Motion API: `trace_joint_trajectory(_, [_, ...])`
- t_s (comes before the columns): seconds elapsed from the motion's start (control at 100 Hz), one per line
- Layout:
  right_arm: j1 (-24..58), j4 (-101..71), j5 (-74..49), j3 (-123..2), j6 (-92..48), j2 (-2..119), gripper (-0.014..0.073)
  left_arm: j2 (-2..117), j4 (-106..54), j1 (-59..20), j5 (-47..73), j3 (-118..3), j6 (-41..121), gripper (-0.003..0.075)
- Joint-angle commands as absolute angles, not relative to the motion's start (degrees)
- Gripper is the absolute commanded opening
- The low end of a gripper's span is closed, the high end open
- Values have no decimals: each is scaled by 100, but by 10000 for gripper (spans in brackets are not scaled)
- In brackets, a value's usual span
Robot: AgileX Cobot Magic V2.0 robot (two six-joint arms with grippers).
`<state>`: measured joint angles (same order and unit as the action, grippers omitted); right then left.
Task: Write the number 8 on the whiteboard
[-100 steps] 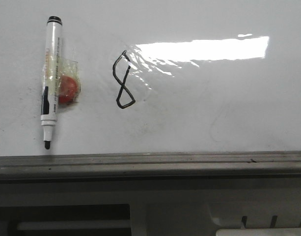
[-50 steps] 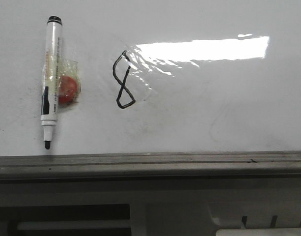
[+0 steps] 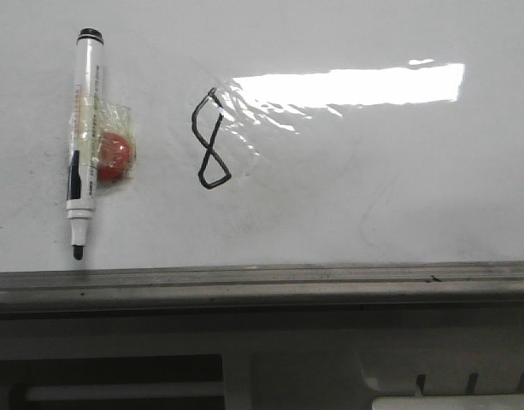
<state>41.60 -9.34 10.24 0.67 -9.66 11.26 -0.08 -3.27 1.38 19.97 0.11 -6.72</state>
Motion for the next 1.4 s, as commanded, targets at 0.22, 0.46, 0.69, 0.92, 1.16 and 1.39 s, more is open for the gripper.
trace_joint_trajectory(0.22, [2279,-822,1778,142,-999,1173,-64,-185,-413,151,1832,188,-740,-20])
trace_joint_trajectory(0.46, [701,-645,940,142,-999,1050,-64,-185,-413,151,1832,188,-740,-20])
trace_joint_trajectory(0.69, [-272,-645,-932,142,-999,-42,-64,-185,-413,151,1832,188,-740,-20])
trace_joint_trajectory(0.92, [-428,-623,-1730,142,-1010,-190,-64,-185,-424,151,1832,188,-740,-20])
trace_joint_trajectory(1.16, [-428,-623,-1730,142,-1019,-190,-64,-185,-424,151,1832,188,-740,-20])
trace_joint_trajectory(1.39, [-428,-623,-1706,142,-1019,-190,-64,-185,-424,151,1832,188,-740,-20])
